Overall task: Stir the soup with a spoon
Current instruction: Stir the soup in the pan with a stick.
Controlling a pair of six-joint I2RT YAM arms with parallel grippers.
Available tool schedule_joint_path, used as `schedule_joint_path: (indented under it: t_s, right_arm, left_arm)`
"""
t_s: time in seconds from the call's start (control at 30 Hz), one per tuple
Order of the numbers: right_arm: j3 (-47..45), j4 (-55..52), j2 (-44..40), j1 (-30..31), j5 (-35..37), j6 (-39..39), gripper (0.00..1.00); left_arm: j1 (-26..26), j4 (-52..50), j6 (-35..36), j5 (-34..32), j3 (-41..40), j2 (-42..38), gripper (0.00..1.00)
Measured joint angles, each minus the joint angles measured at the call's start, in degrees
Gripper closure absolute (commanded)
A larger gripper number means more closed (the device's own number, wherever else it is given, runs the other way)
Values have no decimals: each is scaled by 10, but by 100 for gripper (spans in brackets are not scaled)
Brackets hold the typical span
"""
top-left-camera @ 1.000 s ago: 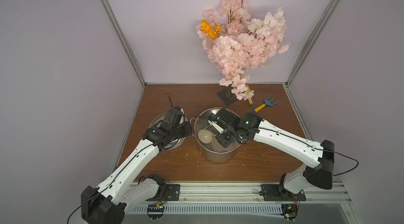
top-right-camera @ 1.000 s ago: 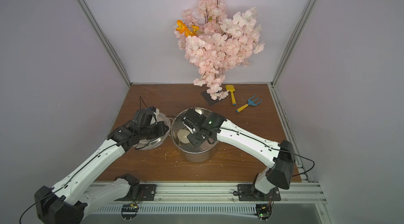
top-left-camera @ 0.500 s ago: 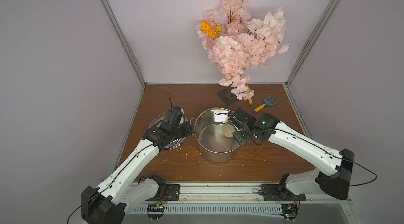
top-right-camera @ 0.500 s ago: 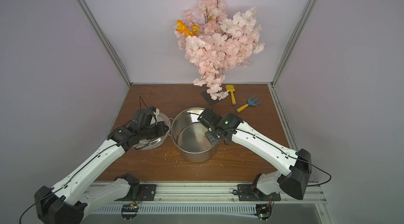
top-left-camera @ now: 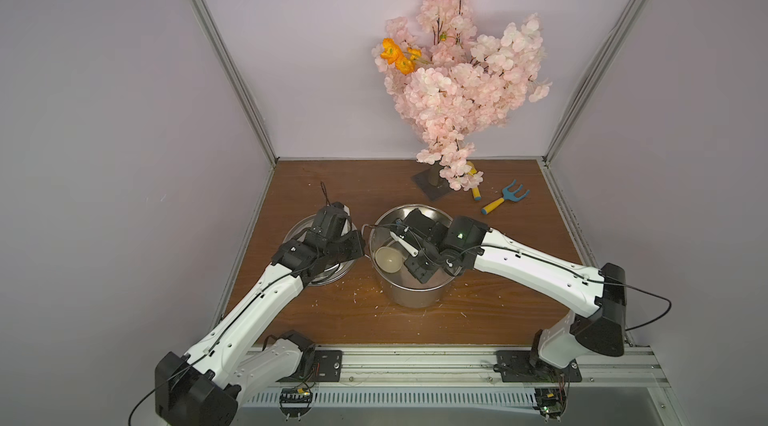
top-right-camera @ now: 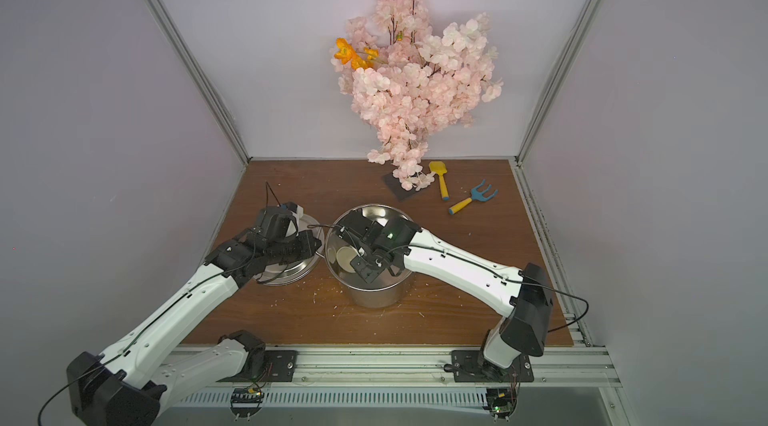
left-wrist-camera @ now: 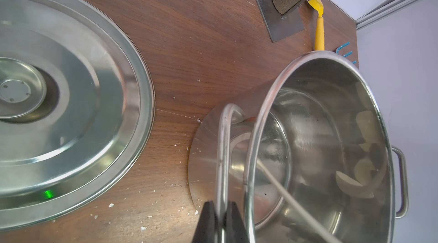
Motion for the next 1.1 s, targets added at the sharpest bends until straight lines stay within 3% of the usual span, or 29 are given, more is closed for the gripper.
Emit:
schedule_joint_path:
  t_s: [0.13,0.27,0.43,0.53,0.83,1.1]
  right_arm:
    - [-77,3,-75,2,-4,13,100]
    - [-120,-22,-131,-34,23,26,100]
    - [-112,-37,-124,-111,64,26,100]
    - [-71,-42,-86,-124,77,22,100]
    - [54,-10,40,-100,26,2,100]
    - [-7,25,2,-38,-41,-6,100]
  left_arm:
    - [0,1,0,0,0,0,100]
    - [0,1,0,-1,0,0,100]
    - [0,2,0,0,0,-2,100]
    - [0,1,0,0,0,-3,100]
    - [0,4,0,1,-5,-6,100]
    - [0,4,0,1,-8,-9,100]
